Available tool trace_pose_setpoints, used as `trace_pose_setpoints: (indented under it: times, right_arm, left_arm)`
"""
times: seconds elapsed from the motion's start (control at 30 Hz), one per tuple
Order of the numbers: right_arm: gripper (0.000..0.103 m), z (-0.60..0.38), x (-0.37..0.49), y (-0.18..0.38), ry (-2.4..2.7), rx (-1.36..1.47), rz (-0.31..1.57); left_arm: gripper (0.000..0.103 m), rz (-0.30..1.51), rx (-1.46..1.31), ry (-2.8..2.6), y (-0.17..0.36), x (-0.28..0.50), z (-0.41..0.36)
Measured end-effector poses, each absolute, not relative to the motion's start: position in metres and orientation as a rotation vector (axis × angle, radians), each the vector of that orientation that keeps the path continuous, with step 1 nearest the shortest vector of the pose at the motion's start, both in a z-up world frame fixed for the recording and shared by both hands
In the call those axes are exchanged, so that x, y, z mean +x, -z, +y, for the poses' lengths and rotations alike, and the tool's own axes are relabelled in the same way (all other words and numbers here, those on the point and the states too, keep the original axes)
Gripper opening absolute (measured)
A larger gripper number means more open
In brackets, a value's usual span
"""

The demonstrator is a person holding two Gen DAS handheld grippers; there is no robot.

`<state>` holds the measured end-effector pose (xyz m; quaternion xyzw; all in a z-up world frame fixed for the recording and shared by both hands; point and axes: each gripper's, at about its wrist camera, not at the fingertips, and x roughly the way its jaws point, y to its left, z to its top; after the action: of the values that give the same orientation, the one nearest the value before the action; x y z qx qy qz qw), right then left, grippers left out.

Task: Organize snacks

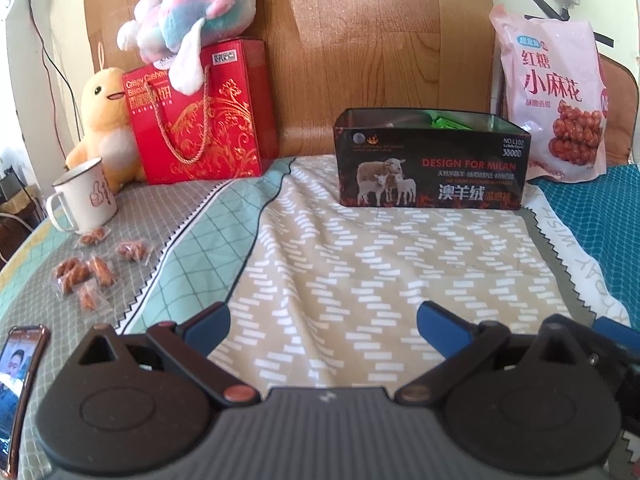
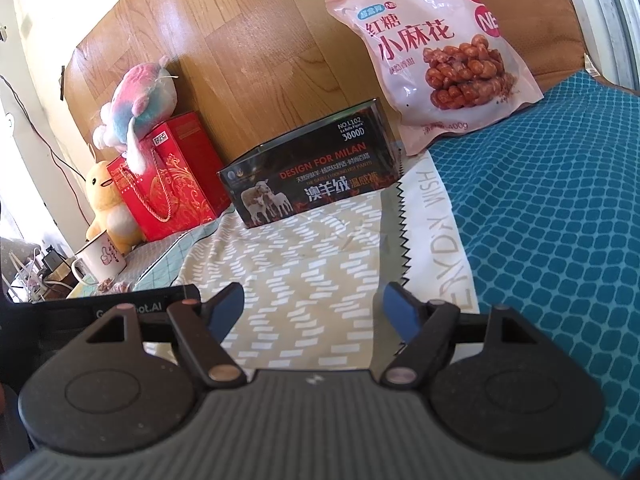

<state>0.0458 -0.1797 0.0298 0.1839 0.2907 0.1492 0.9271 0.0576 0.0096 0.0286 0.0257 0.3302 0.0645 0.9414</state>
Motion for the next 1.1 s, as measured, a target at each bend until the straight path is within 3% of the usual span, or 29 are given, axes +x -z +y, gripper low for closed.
trace_pose_setpoints:
  times: [1.1]
  right_arm:
    - [0.081,-0.1788,0.0459,-0.0309,-0.296,0.370,0.596]
  left_arm:
    - [0.103,0.729,0.029,-0.107,-0.0254,0.0582,0.0088]
